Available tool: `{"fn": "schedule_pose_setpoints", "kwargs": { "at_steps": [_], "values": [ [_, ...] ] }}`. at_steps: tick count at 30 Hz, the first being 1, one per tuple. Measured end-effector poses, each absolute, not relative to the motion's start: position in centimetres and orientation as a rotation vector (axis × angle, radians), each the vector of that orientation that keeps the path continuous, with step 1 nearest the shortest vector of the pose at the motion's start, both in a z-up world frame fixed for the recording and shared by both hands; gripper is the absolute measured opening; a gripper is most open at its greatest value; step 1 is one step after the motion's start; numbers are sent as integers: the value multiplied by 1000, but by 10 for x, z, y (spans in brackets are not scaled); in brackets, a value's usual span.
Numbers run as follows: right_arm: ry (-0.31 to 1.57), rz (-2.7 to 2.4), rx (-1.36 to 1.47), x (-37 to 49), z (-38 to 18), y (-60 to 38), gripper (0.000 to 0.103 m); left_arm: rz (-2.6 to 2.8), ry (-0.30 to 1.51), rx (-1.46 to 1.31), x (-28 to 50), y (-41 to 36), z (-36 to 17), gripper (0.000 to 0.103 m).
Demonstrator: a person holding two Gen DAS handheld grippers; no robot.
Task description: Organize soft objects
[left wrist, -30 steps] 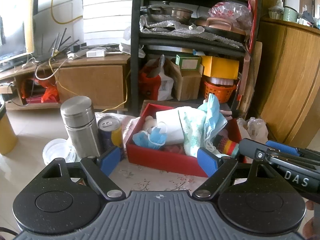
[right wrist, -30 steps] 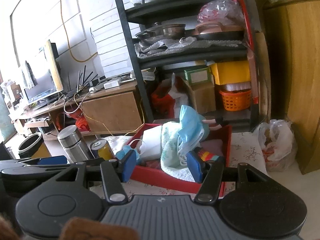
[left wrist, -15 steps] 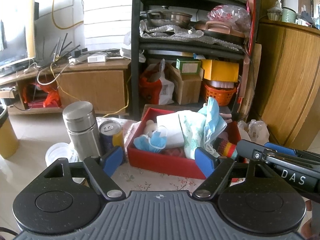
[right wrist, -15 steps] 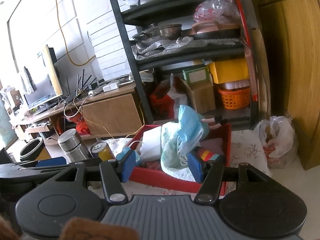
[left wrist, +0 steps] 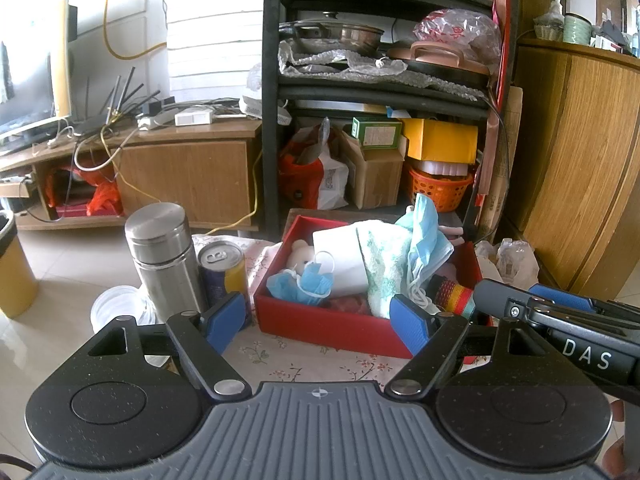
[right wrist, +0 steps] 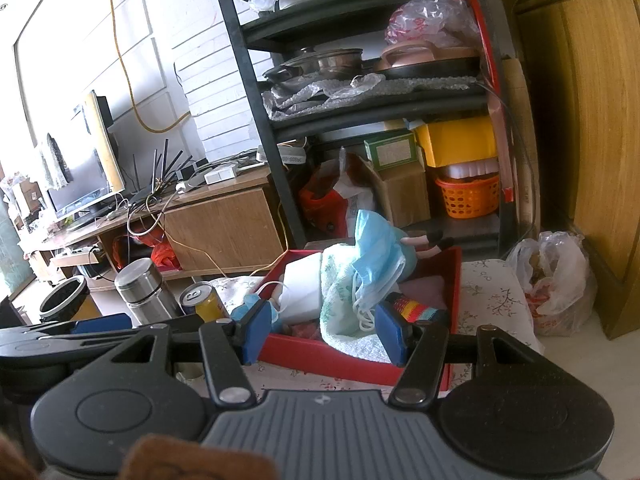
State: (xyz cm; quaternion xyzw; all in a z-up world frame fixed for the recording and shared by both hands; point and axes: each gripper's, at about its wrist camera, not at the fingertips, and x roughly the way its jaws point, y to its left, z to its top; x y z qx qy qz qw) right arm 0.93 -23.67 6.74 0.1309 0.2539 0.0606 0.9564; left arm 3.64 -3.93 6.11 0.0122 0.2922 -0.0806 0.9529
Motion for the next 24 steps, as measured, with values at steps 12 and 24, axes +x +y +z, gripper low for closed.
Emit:
{"fn": "schedule_pose_setpoints", "kwargs": {
  "at_steps": [12, 24],
  "values": [
    [514, 122, 265, 9, 67, -237, 29, -164, 585, 33, 36, -37, 62, 78],
    [508, 121, 267, 9, 69, -238, 29, -165, 580, 40, 36, -37, 64, 79]
  ]
}}
